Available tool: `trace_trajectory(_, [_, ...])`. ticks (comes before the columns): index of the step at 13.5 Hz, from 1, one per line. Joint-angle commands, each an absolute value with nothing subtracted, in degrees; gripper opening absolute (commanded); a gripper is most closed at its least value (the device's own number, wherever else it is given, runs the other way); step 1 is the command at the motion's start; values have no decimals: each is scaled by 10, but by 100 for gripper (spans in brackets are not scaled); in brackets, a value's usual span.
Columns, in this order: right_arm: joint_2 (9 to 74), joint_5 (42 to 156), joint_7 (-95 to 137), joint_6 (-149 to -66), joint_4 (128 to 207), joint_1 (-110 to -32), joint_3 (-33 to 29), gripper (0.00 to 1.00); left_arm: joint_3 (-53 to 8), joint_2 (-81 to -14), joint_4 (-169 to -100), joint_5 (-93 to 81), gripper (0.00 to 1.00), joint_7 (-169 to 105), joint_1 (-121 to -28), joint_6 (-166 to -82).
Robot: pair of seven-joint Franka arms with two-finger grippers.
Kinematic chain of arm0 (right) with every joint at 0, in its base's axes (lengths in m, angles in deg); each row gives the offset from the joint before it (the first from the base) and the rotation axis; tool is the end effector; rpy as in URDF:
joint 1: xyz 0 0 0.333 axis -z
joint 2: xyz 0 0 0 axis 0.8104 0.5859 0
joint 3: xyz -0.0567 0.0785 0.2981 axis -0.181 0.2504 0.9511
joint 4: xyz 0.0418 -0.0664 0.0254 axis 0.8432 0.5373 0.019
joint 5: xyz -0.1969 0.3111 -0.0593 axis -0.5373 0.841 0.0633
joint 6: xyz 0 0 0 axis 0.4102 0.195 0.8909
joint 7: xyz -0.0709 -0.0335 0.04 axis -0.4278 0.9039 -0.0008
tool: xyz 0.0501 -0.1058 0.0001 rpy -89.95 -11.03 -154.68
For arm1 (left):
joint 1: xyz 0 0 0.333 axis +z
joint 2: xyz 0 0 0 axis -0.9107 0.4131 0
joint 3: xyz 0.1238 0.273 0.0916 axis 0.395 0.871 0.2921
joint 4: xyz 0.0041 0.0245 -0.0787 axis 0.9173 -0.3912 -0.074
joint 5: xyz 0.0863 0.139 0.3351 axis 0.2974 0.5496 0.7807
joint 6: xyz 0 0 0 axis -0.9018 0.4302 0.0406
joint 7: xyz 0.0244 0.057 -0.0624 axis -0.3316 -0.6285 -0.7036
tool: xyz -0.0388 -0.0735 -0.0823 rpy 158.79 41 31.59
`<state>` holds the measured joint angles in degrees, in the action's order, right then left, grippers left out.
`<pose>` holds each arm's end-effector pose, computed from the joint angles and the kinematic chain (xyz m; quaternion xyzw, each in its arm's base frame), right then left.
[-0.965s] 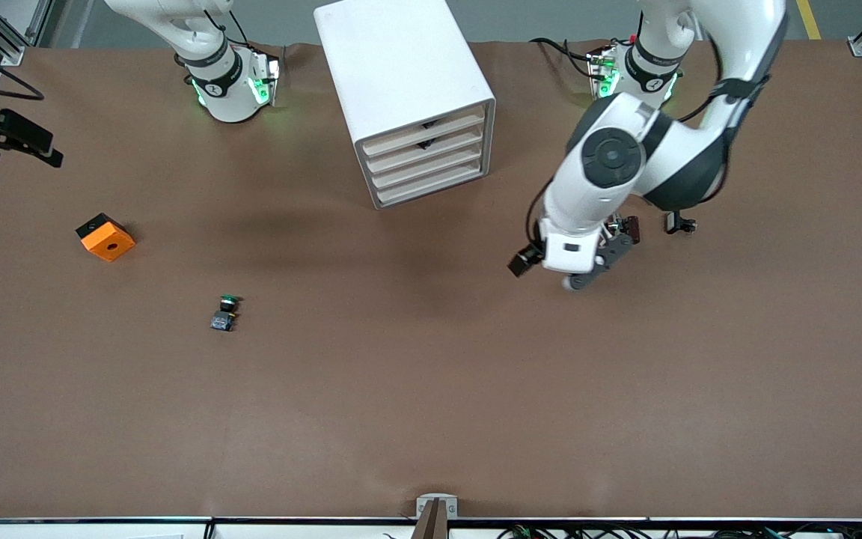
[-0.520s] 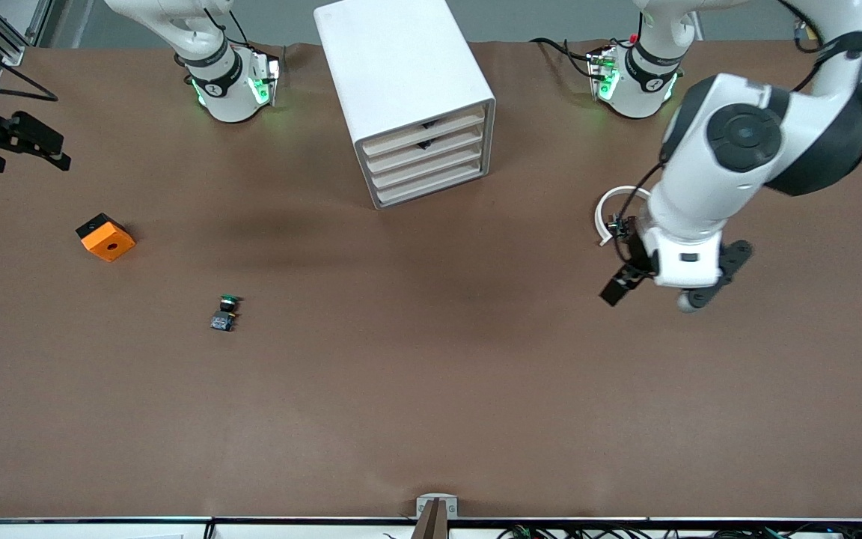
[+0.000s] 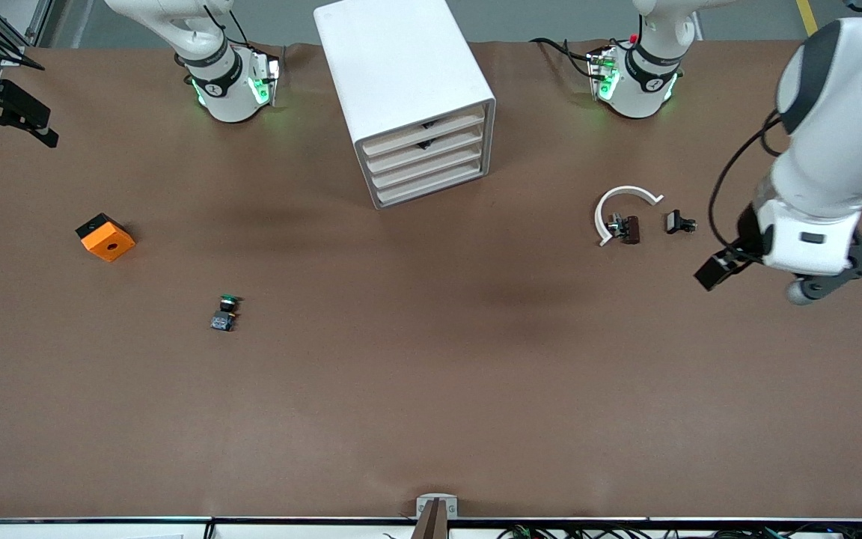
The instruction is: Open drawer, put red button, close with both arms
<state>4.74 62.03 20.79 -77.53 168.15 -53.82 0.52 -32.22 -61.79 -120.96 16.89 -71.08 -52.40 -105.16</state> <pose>0.4518 -0.0294 0.6431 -0.9999 -0.0136 0.0071 0.0057 0.5914 -0.1026 0.5548 -0.9645 -0.2529 -0.0532 0.0549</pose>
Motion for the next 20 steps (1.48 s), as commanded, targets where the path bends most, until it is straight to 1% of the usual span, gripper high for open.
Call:
trace_trajectory(1, [38, 620, 209, -760, 1690, -536, 5, 100, -318, -634, -1190, 169, 100, -647, -510, -994])
trace_trajectory(3, [38, 636, 206, -744, 1689, -536, 5, 100, -264, -654, -1190, 160, 100, -604, -549, -989])
trace_trajectory(5, [39, 648, 208, -739, 1690, -534, 4, 100, -188, -684, -1193, 103, 100, -539, -581, -960])
trace_trajectory(7, [39, 648, 208, -737, 1689, -536, 5, 100, -147, -719, -1204, 84, 100, -458, -587, -932])
trace_trajectory(9, [38, 648, 208, -739, 1689, -536, 5, 100, -98, -751, -1223, 80, 100, -400, -623, -906])
trace_trajectory(10, [38, 643, 208, -740, 1690, -537, 6, 100, -83, -768, -1238, 65, 100, -387, -635, -896])
trace_trajectory(13, [38, 623, 208, -744, 1690, -539, 8, 100, -75, -814, -1297, 55, 100, -385, -652, -903])
trace_trajectory(16, [37, 621, 209, -748, 1690, -538, 8, 100, -72, -857, -1357, 54, 100, -385, -675, -931])
trace_trajectory(20, [37, 621, 209, -751, 1690, -538, 8, 100, -73, -858, -1353, 42, 100, -331, -682, -933])
